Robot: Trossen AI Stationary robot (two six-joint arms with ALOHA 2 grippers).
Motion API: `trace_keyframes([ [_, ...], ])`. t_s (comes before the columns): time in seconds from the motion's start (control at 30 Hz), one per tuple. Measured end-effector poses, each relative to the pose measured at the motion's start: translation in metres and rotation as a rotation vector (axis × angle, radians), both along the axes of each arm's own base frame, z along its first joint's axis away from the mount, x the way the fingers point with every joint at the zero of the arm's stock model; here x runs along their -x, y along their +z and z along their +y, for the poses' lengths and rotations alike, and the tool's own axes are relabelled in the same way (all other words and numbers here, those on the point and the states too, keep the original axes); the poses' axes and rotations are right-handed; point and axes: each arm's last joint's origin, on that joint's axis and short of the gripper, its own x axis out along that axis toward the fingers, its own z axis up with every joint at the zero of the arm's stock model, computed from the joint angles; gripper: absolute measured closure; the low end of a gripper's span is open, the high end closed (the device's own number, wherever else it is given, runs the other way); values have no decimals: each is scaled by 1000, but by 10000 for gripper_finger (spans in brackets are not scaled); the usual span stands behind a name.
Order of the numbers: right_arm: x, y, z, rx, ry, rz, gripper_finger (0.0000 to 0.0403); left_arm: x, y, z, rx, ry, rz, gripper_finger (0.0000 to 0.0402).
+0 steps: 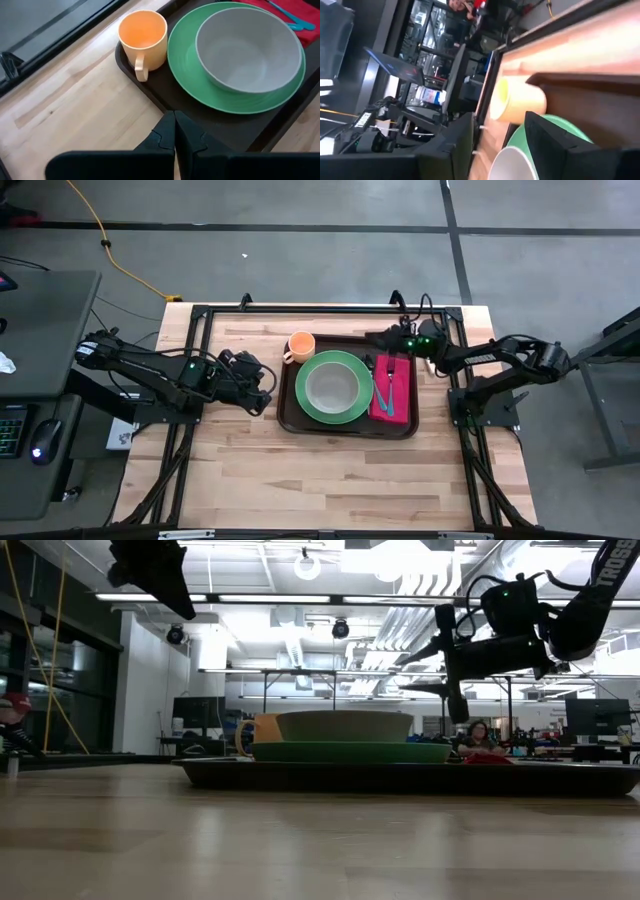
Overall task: Set up tray
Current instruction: Put the blue spoon on the red napkin to the left of the blue fork
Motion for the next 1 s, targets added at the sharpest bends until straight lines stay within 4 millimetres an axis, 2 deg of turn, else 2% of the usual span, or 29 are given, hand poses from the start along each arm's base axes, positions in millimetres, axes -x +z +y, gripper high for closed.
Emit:
trace_keyframes([
  [0.3,3,1,-5,28,-27,1,240,0,0,0,67,85,-59,371],
  [0.47,3,1,-3,141,94,25,244,1,0,0,91,122,-79,371],
  [0.63,2,2,1,329,235,43,254,5,-2,1,98,169,-64,371],
  [0.77,2,1,2,462,285,67,264,7,-2,3,50,199,-62,371],
  [0.87,2,0,2,489,290,85,274,7,-4,4,8,222,-81,371],
  [1.0,5,-4,-1,504,296,123,290,12,-18,6,0,267,-104,371],
])
